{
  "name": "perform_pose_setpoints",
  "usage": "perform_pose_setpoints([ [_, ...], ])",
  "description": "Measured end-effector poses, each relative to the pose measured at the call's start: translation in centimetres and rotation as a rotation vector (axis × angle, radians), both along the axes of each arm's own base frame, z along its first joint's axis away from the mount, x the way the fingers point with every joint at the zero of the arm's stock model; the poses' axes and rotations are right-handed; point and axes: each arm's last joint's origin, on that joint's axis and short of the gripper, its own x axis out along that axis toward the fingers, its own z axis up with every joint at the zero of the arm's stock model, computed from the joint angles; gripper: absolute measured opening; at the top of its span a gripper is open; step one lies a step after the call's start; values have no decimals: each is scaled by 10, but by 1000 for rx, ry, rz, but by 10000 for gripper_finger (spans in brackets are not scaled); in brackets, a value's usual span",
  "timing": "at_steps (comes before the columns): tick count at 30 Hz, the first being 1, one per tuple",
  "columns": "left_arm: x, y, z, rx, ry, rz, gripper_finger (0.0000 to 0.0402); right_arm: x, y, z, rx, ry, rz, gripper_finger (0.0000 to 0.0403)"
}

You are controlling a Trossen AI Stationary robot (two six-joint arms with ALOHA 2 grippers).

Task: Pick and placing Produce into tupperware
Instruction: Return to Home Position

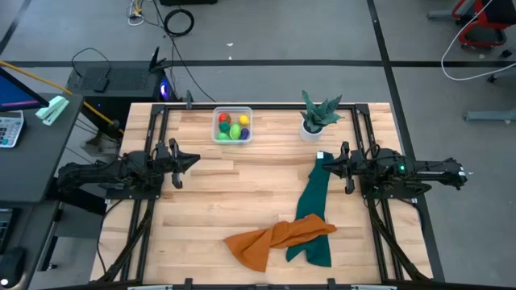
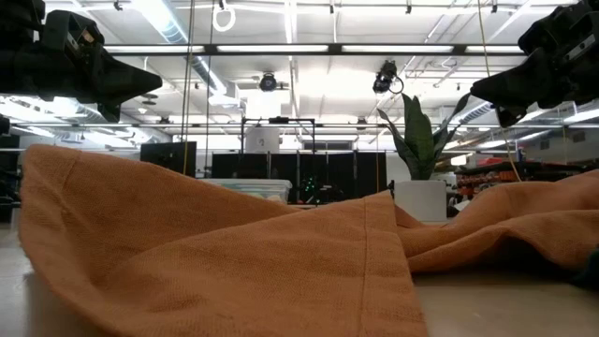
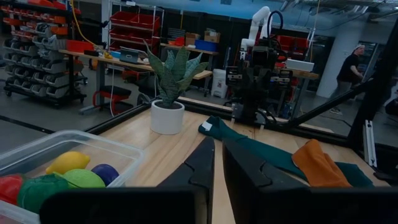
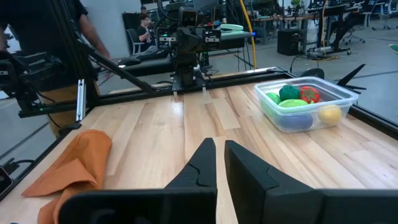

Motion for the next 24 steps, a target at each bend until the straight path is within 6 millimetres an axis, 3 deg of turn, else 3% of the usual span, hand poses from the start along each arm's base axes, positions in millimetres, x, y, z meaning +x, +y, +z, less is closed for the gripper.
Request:
perform_pose_setpoints([
  [24,0,0,0,0,0,0,32,0,0,0,0,0,0,1],
])
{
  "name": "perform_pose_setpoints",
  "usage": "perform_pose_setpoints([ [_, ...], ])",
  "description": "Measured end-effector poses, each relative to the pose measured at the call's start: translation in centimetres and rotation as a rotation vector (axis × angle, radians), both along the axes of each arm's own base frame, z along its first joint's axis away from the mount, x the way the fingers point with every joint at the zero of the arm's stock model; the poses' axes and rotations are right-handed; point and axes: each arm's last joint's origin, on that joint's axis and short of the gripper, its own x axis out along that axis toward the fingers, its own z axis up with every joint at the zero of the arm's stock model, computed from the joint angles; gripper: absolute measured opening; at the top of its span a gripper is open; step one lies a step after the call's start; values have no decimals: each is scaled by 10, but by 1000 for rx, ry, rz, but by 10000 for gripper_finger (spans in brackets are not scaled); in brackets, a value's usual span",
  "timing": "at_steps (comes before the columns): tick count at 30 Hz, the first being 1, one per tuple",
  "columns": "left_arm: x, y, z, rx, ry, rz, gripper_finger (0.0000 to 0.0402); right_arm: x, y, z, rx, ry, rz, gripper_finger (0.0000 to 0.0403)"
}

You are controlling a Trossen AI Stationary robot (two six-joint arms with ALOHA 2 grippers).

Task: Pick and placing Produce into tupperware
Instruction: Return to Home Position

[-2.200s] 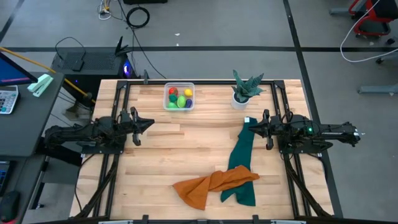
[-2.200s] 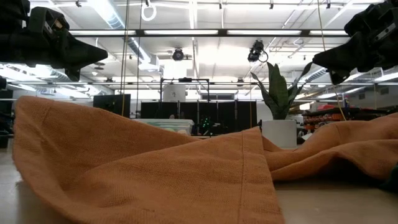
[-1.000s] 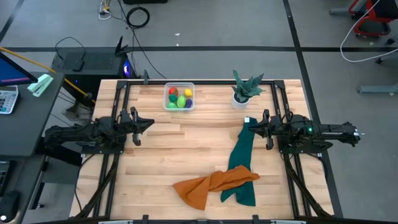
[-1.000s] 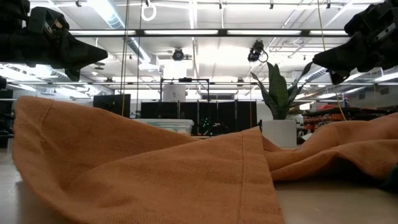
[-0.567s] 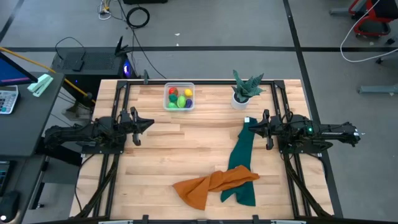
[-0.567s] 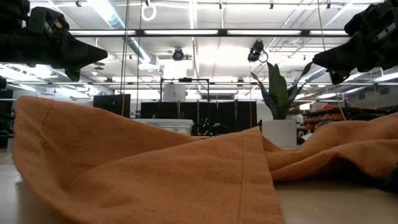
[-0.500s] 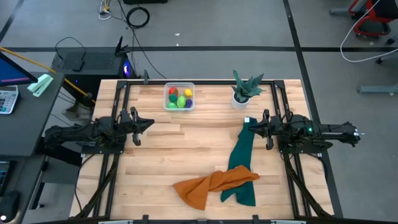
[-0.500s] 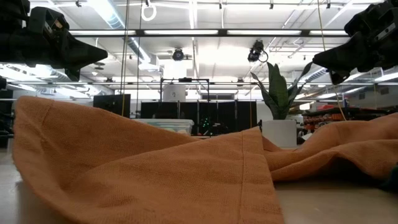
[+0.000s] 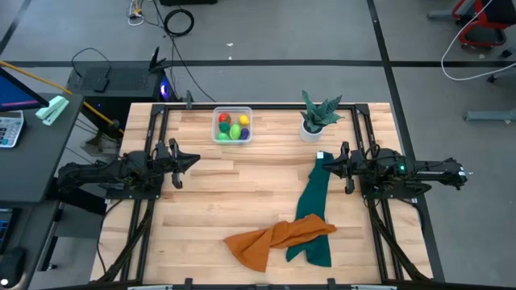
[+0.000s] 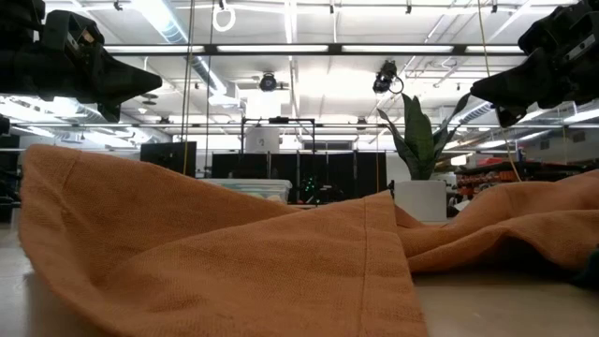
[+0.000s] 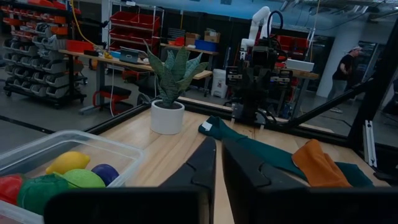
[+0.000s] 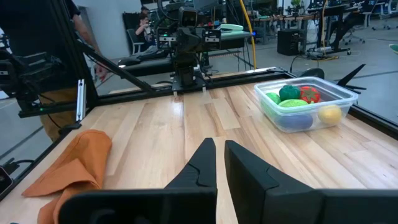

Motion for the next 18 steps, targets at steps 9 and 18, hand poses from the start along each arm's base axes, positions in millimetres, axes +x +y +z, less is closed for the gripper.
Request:
perform_pose_setpoints([
  [9,0,0,0,0,0,0,29,0,0,0,0,0,0,1],
  [18,0,0,0,0,0,0,40,0,0,0,0,0,0,1],
])
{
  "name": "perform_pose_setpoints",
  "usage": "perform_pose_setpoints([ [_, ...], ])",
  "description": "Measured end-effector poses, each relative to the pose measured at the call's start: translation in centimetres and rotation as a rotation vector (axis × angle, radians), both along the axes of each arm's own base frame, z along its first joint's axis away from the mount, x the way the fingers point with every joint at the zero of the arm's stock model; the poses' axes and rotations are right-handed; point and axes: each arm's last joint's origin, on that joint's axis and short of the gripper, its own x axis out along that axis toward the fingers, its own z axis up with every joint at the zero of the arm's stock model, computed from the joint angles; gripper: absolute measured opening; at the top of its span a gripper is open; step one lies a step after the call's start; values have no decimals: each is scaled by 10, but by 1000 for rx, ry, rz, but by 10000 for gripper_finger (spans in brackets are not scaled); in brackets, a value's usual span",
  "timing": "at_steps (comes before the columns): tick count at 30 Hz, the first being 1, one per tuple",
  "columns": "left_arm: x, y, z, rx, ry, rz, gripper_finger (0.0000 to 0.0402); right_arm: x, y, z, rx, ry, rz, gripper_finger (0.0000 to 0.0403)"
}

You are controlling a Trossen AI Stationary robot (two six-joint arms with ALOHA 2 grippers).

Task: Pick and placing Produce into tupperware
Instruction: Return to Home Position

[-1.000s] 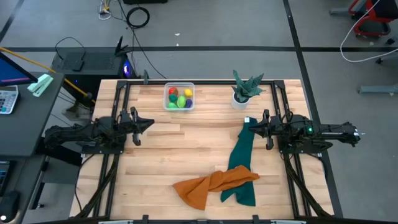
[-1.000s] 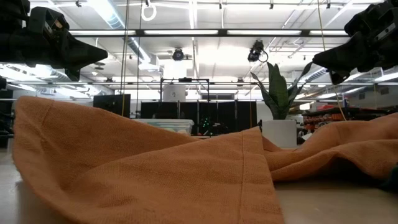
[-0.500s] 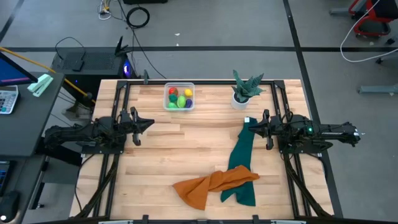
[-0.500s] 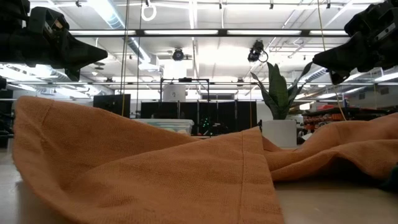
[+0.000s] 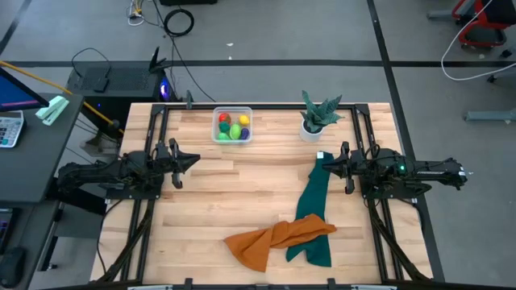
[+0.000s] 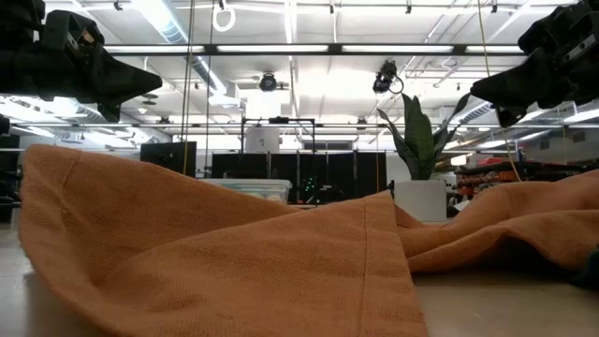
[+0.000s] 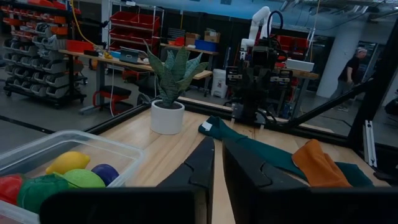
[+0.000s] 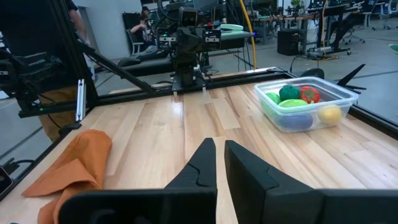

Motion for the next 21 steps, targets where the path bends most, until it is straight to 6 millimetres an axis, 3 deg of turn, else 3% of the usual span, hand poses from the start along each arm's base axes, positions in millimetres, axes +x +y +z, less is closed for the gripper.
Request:
perform_pose_setpoints([
  [10,0,0,0,0,0,0,28,0,0,0,0,0,-1,1],
  [21,0,0,0,0,0,0,40,0,0,0,0,0,0,1],
])
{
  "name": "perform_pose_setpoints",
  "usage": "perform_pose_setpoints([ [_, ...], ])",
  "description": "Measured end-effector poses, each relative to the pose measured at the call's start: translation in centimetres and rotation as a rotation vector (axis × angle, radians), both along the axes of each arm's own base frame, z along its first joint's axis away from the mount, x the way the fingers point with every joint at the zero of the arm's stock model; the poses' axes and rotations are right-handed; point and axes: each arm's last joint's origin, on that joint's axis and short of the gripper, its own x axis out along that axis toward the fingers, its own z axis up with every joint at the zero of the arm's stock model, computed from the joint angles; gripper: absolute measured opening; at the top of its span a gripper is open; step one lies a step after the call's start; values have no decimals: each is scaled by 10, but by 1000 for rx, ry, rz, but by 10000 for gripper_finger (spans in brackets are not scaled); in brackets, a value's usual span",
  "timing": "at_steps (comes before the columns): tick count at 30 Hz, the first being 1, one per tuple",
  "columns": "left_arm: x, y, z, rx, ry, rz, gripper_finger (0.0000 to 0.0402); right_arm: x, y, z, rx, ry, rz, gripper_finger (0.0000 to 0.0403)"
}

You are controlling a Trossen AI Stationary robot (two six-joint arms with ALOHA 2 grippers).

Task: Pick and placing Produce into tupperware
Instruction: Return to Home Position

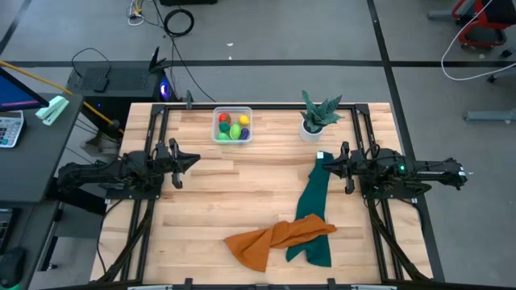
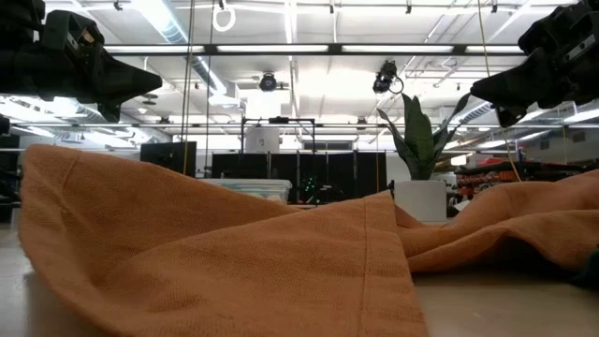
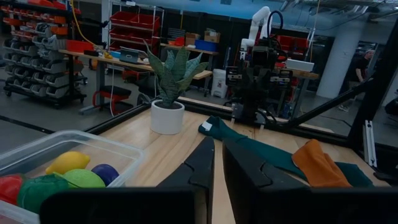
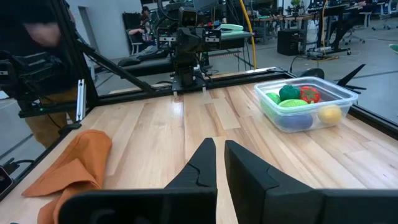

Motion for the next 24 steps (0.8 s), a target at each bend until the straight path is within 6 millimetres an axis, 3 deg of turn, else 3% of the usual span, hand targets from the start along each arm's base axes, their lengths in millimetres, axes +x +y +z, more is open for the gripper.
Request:
perform_pose_setpoints([
  [10,0,0,0,0,0,0,25,0,0,0,0,0,0,1],
  [24,0,0,0,0,0,0,40,0,0,0,0,0,0,1],
])
